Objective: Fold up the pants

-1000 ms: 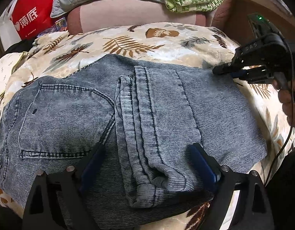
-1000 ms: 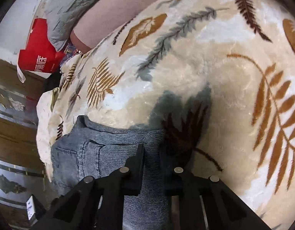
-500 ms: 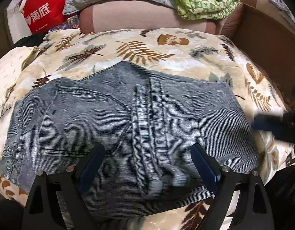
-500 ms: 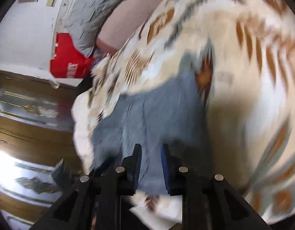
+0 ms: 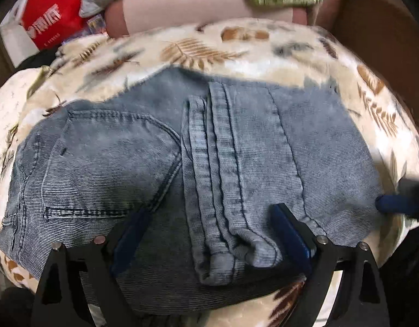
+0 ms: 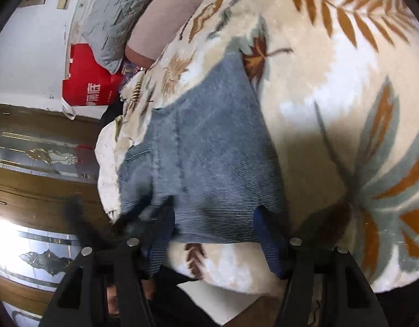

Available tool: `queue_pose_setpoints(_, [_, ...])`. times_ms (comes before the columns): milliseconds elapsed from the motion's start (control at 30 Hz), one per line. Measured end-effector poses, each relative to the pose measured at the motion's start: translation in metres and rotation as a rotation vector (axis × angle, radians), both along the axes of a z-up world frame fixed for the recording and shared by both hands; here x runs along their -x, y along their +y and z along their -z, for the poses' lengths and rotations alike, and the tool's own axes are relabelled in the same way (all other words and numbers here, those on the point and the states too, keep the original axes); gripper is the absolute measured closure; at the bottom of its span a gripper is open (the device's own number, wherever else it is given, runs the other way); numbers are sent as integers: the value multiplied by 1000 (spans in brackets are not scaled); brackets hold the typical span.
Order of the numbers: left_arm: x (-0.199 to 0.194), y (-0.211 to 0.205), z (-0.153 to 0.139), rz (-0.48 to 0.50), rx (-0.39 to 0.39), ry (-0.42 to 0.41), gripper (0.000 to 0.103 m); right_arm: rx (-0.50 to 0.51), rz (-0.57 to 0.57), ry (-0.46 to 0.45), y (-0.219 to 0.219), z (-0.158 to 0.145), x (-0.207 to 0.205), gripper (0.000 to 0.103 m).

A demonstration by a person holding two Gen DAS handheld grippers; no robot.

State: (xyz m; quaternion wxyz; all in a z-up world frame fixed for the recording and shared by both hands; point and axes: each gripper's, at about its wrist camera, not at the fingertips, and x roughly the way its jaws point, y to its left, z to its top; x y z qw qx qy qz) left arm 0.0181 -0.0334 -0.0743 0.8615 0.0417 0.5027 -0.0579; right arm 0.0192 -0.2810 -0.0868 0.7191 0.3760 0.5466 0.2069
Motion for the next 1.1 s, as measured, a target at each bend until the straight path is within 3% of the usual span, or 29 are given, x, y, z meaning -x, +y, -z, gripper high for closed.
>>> queue_pose_setpoints(100, [-1,5,-12,-36,41,4,10,52,-5,-102,-10,-34,-15,39])
queue_pose_setpoints(200, [-1,6,-22,-30,90,-43,10,108,13,-93,-17,-40,-44,39])
queue_pose_setpoints(267, [-6,2,-15,-18,93,-31,10,141,10,-79,-11,-35,-71,39])
queue_pose_setpoints(333, [-10,-3,2,-1,47,14,10,163,-3,-52,-7,-23,-97,39])
queue_pose_setpoints(400, [-3,-11,4,26,5,-43,10,204,-5,-35,-3,-11,-118,40])
queue_pose_setpoints(500, [-3,-9,6,29,25,-44,10,301,-35,12,6,11,-141,54])
queue_pose_setpoints(533, [-2,-10,5,33,25,-47,9,318,-25,7,7,12,-144,59])
queue_pose_setpoints(667, [0,-11,5,40,33,-58,9,400,3,-18,8,-7,-138,59])
queue_pose_setpoints(767, [-1,-5,0,44,61,-52,9,349,33,-73,8,-30,-113,59])
queue_pose_setpoints(800, [-2,-2,-3,40,82,-48,9,283,32,-83,10,-34,-101,59])
queue_pose_setpoints(900, [4,15,-22,-10,149,-81,9,186,-35,-49,28,-18,-85,58])
queue_pose_setpoints(1000, [22,45,-48,-82,207,-144,9,210,-54,-4,33,13,-84,61])
queue_pose_setpoints(1100, [48,92,-64,-228,242,-194,9,203,-35,-19,33,-10,-80,60])
